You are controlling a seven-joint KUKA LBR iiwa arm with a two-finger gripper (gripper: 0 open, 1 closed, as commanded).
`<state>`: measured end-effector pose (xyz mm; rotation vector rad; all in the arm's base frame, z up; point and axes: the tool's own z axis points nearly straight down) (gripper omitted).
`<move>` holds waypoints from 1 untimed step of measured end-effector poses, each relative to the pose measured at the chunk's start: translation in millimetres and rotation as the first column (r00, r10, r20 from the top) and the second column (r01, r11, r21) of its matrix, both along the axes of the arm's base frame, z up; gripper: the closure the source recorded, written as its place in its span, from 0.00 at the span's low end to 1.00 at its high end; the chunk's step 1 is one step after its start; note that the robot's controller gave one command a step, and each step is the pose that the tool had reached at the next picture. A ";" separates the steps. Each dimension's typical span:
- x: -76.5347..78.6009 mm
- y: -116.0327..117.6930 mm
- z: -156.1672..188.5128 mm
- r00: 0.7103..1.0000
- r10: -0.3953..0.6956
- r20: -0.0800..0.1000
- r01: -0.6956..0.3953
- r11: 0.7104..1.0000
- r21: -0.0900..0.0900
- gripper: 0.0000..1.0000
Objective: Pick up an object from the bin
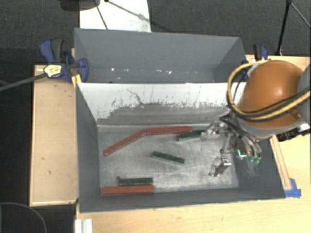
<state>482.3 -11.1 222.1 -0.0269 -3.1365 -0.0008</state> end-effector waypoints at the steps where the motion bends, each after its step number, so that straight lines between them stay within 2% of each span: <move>1: 1.6 0.0 3.2 1.000 0.000 0.008 0.000 1.000 0.000 0.00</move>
Offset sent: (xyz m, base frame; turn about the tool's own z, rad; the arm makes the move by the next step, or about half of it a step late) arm 0.0218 0.1141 -0.1521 0.0097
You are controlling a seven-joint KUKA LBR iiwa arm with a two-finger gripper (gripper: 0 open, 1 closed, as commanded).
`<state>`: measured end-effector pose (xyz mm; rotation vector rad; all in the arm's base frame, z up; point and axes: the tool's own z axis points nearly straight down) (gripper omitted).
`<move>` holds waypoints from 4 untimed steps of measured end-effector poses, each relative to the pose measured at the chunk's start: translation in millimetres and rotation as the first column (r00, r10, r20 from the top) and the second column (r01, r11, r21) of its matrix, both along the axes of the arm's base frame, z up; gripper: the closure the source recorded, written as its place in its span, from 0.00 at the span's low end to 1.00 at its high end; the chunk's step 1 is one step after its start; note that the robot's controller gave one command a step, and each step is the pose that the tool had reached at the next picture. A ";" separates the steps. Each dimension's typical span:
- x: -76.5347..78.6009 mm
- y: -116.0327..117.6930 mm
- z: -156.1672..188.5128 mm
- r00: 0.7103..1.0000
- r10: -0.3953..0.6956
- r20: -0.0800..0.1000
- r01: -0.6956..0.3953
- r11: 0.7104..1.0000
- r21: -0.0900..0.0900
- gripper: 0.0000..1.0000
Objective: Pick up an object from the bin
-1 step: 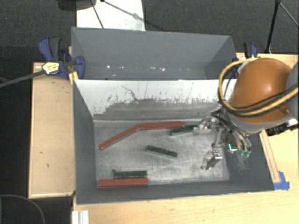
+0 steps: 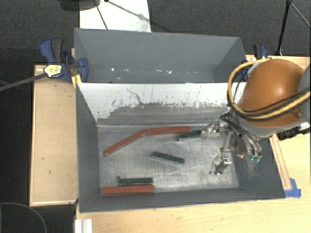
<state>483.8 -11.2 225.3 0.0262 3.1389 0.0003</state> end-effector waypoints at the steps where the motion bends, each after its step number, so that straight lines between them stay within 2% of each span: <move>1: 12.5 60.0 -80.0 1.000 0.000 0.005 0.000 1.000 0.001 0.00; 2: 34.2 107.7 -69.3 0.989 -0.150 -0.006 0.150 0.989 -0.001 0.00; 3: 45.9 94.1 -96.2 0.994 -0.108 0.001 0.108 0.994 0.001 0.00; 4: 45.9 101.6 -149.3 0.971 -0.239 0.000 0.239 0.971 0.002 0.00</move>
Offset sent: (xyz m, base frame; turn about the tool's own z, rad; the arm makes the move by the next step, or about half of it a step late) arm 0.0372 0.1115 -0.0653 0.1493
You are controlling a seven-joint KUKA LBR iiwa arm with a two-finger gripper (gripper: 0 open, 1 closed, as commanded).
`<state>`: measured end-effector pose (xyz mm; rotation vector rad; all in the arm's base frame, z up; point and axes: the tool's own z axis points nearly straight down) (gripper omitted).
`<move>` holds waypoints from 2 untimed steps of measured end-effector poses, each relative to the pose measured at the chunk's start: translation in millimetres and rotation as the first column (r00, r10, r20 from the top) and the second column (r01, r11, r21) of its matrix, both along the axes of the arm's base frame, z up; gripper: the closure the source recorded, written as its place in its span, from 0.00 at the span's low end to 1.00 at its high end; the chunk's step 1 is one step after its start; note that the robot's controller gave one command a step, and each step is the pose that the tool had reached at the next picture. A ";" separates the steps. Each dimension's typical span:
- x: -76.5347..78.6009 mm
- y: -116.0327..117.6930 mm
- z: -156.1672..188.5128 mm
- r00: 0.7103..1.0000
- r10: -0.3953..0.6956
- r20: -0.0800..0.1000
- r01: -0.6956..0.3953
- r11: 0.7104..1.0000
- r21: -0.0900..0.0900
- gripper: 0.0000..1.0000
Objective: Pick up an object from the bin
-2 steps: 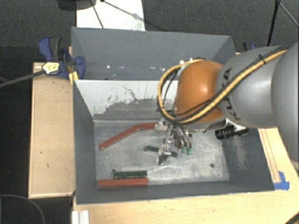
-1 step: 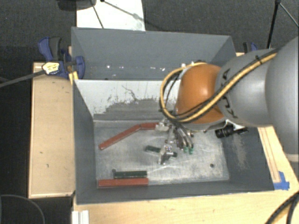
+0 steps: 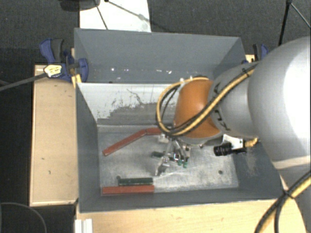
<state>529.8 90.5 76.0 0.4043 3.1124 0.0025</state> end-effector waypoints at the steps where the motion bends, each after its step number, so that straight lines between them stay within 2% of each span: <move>1: 14.8 2.0 -10.8 0.999 0.013 0.046 -0.014 1.000 0.003 1.00; 2: 14.5 2.0 -9.7 0.999 0.016 0.046 -0.016 1.000 0.003 1.00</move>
Offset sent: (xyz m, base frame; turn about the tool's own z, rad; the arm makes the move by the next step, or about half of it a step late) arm 0.0000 0.0000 0.0000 0.0000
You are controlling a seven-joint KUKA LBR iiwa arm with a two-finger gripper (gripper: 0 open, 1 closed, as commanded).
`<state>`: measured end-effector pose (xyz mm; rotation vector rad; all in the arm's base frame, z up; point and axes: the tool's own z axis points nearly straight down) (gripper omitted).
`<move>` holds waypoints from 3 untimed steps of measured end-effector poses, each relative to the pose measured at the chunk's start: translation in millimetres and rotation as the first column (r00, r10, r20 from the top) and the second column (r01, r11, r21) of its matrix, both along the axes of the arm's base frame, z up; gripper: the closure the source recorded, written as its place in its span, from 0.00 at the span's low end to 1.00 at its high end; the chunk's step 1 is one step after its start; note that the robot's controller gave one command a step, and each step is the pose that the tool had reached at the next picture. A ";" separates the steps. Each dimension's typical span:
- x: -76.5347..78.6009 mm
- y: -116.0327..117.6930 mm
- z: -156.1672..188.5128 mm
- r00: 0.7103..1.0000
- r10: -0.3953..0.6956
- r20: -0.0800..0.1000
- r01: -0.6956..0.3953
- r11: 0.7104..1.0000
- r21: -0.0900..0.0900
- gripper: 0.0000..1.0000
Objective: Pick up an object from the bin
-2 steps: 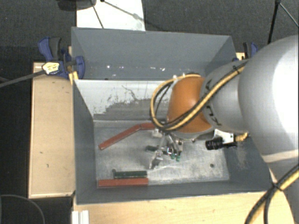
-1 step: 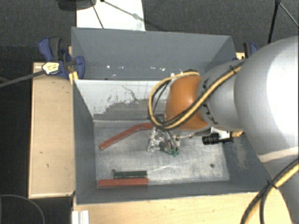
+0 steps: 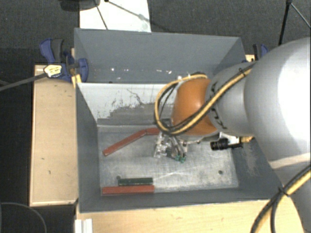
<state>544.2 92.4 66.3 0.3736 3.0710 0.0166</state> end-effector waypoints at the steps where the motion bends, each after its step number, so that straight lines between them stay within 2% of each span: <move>1: 0.5 -0.1 3.7 1.000 0.001 -0.008 -0.001 1.000 -0.001 1.00; 2: -4.0 -0.6 12.1 0.999 0.001 -0.036 -0.002 1.000 -0.004 1.00; 3: -4.9 -0.4 28.9 0.999 0.003 -0.048 -0.003 1.000 -0.005 1.00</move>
Offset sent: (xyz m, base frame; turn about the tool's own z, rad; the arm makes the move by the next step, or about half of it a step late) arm 0.0000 0.0001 0.0731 -0.0004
